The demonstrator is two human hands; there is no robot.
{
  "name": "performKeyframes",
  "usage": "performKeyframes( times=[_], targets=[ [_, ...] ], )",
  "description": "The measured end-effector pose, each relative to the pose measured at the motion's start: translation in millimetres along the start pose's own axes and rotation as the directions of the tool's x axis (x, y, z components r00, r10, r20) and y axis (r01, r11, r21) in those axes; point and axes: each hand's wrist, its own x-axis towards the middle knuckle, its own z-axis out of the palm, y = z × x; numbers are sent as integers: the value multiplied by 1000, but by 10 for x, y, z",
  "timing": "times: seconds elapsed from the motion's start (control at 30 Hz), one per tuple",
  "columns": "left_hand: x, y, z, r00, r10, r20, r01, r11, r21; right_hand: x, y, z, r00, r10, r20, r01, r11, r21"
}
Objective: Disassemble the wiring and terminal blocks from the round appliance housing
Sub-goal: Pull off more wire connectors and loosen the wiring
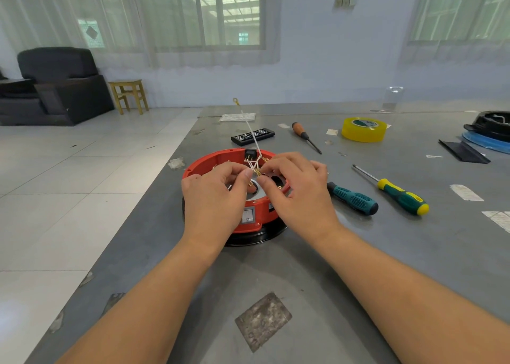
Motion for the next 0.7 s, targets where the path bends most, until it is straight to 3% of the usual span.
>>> performKeyframes(
  times=[0.2,0.37,0.6,0.7],
  targets=[
    [-6,46,-26,998,38,52,-38,999,-11,11,-13,-35,997,63,38,-62,998,-28],
    [12,114,-38,997,45,56,-45,999,11,49,-69,-76,992,117,41,-122,983,135],
    [-3,167,33,998,7,58,-9,1000,22,38,-78,-132,998,66,-20,-67,997,-31],
    [29,199,58,993,-34,116,29,999,46,58,-67,-153,993,115,-1,-115,993,5]
  ],
)
